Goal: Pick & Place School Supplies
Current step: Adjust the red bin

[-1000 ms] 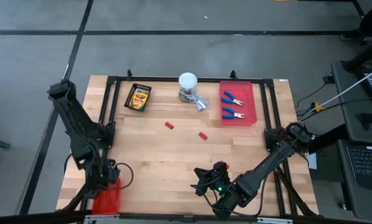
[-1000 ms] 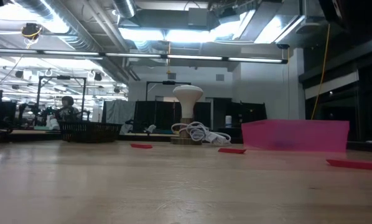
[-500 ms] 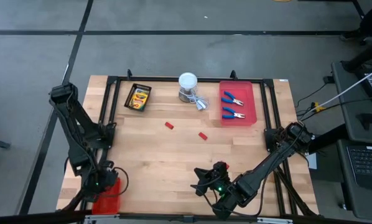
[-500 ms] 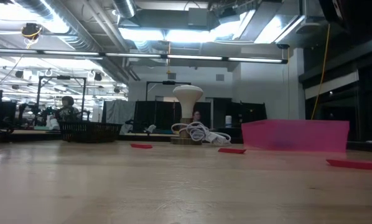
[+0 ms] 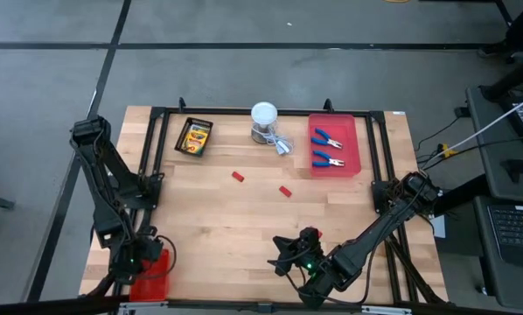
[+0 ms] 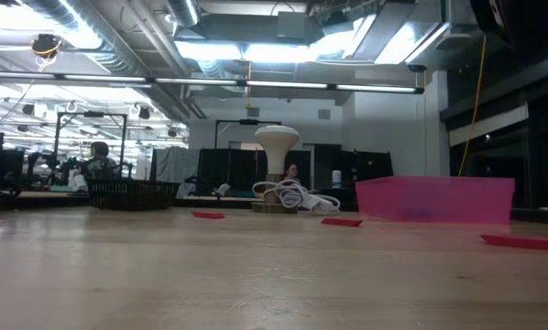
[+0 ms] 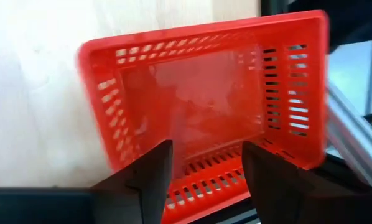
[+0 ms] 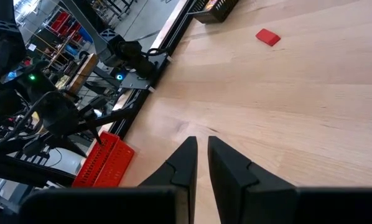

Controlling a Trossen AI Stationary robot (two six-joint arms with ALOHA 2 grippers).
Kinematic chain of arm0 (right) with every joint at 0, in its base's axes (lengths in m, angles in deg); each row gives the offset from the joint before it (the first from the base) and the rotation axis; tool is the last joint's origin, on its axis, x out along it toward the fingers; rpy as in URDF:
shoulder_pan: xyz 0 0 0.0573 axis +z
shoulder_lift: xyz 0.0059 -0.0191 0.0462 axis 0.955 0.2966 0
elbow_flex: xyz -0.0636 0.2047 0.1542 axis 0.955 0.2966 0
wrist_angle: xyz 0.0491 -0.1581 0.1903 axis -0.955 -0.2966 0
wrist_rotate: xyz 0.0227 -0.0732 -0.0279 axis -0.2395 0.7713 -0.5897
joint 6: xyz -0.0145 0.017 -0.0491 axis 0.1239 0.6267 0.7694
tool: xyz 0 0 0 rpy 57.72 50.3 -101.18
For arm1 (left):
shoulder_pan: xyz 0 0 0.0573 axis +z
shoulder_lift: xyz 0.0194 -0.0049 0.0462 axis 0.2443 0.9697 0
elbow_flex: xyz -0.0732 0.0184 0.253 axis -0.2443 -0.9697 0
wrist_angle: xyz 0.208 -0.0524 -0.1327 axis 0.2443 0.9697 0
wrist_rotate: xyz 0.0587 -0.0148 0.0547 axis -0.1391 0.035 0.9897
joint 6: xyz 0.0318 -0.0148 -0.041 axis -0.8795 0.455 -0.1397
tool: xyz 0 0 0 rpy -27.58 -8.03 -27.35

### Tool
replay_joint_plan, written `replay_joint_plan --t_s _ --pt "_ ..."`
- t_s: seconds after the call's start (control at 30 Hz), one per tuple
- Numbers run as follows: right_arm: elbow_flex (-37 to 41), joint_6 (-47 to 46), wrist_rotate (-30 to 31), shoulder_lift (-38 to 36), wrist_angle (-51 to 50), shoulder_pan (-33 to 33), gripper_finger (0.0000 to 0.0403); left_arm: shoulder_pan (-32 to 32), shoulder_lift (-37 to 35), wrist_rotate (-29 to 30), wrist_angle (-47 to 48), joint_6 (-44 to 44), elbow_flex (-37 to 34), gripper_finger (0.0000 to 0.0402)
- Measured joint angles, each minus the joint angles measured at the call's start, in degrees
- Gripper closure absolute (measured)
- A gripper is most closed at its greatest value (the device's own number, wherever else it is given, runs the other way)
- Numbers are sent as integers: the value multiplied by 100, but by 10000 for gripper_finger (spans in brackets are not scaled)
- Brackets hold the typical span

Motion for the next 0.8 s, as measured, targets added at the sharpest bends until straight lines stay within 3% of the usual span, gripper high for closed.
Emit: replay_joint_plan --t_s 0.1,0.2,0.27,0.37,0.67,0.8 --pt "0 16 0 0 2 0 360 3 -3 -144 107 -128 19 211" --pt "0 31 0 0 7 0 360 -71 -19 218 564 223 -8 210" --pt "0 31 0 0 9 0 359 -70 -36 224 264 10 25 210" --pt "0 47 -1 0 9 0 359 3 -50 312 679 -76 108 210" --pt "0 48 -131 0 51 -2 359 194 -116 1169 1200 -1172 527 210" --pt "0 5 -131 0 75 -2 359 334 -180 2190 1250 -1888 648 210"
